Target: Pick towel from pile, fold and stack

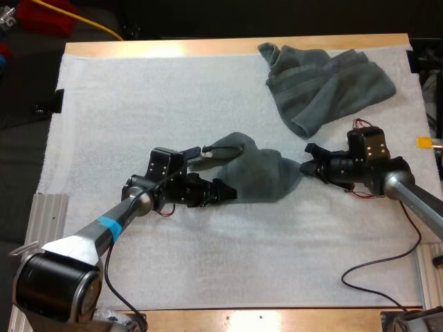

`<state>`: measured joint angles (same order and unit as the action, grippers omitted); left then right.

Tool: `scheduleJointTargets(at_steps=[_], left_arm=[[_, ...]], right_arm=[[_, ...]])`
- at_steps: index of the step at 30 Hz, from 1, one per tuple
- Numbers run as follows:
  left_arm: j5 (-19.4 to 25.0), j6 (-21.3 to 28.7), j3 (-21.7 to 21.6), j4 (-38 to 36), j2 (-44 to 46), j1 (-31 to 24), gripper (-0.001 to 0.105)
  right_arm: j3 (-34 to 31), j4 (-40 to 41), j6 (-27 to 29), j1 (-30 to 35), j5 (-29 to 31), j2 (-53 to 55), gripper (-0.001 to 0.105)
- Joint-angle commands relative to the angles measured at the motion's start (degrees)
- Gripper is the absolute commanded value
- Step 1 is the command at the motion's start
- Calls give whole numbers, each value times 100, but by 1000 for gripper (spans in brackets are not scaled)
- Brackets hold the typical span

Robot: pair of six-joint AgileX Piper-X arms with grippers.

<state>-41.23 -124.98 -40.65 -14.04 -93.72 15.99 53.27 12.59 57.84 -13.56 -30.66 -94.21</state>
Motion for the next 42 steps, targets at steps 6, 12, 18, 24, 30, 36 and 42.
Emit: scheduleJointTargets(at_steps=[6, 12, 18, 24, 30, 36, 42], left_arm=[[-93, -70, -49, -84, -50, 28, 47], [-105, -70, -49, -216, -47, 28, 24], [-105, -70, -49, -301, 95, 28, 0], [-215, -58, -49, -289, 752, 8, 0], [-213, -58, -49, -511, 1605, 1, 0], [-179, -54, -150, -845, 2372, 1, 0], [-119, 137, -581, -1613, 2913, 1, 0]], right_arm=[[-12, 56, 64, 4, -92, 49, 1], [-12, 56, 64, 4, -92, 49, 1], [-12, 56, 100, 4, -92, 49, 1], [-12, 56, 116, 4, -172, 133, 1], [-12, 241, 616, -44, 306, 929, 1], [-12, 955, 1236, -68, 606, 1829, 1], [-12, 1552, 1658, -228, 1030, 2676, 1]])
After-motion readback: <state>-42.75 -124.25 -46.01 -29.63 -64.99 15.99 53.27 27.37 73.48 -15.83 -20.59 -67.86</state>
